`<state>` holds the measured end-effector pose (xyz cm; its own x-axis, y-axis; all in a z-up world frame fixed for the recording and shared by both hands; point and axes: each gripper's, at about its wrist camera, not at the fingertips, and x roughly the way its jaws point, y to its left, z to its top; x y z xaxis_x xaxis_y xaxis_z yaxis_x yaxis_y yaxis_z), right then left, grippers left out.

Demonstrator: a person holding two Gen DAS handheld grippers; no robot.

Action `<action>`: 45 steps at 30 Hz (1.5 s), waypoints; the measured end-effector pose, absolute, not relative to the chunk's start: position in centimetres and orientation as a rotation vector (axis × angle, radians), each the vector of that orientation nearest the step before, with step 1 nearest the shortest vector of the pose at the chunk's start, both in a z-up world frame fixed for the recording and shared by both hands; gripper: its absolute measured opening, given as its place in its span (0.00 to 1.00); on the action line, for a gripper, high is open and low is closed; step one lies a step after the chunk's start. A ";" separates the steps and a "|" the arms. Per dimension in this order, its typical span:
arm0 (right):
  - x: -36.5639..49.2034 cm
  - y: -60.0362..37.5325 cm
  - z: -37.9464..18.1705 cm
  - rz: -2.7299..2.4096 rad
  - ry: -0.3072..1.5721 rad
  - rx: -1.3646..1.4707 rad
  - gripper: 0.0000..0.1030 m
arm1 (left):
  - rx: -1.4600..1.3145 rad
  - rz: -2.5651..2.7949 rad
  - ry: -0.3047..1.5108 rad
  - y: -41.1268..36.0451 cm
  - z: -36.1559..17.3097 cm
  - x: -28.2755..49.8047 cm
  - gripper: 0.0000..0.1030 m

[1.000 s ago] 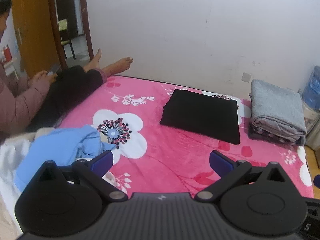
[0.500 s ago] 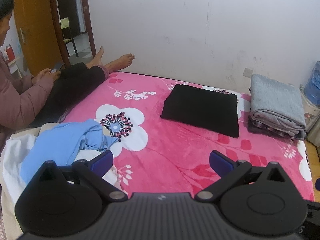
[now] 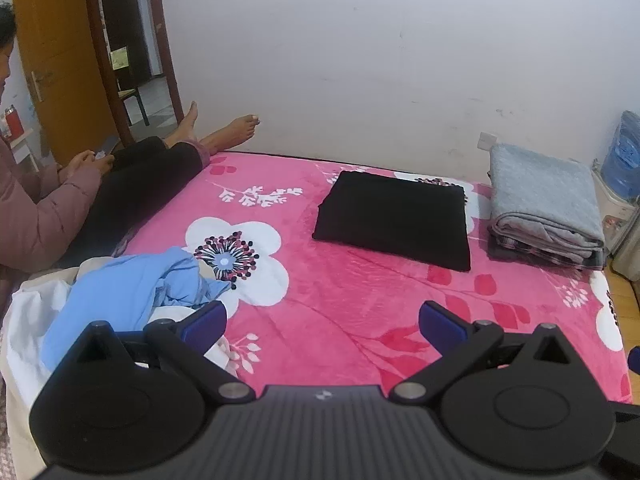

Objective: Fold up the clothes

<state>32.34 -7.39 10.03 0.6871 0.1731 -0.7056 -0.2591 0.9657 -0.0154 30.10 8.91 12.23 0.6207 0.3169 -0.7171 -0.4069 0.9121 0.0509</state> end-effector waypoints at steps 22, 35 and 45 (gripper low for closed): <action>32.2 -6.7 10.4 0.228 0.765 -0.144 0.99 | -0.147 0.394 0.785 9.4 12.1 29.7 1.00; 32.5 -8.1 10.5 0.188 0.755 -0.146 0.99 | -0.127 0.351 0.792 7.6 11.7 29.9 1.00; 32.7 -8.5 10.1 0.177 0.761 -0.145 0.99 | -0.120 0.345 0.794 7.2 11.6 30.0 1.00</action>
<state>32.67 -8.45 10.09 0.7105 0.1066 -0.6956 -0.2112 0.9752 -0.0662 29.96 7.20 11.55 0.6488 0.2576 -0.7160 -0.3472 0.9375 0.0226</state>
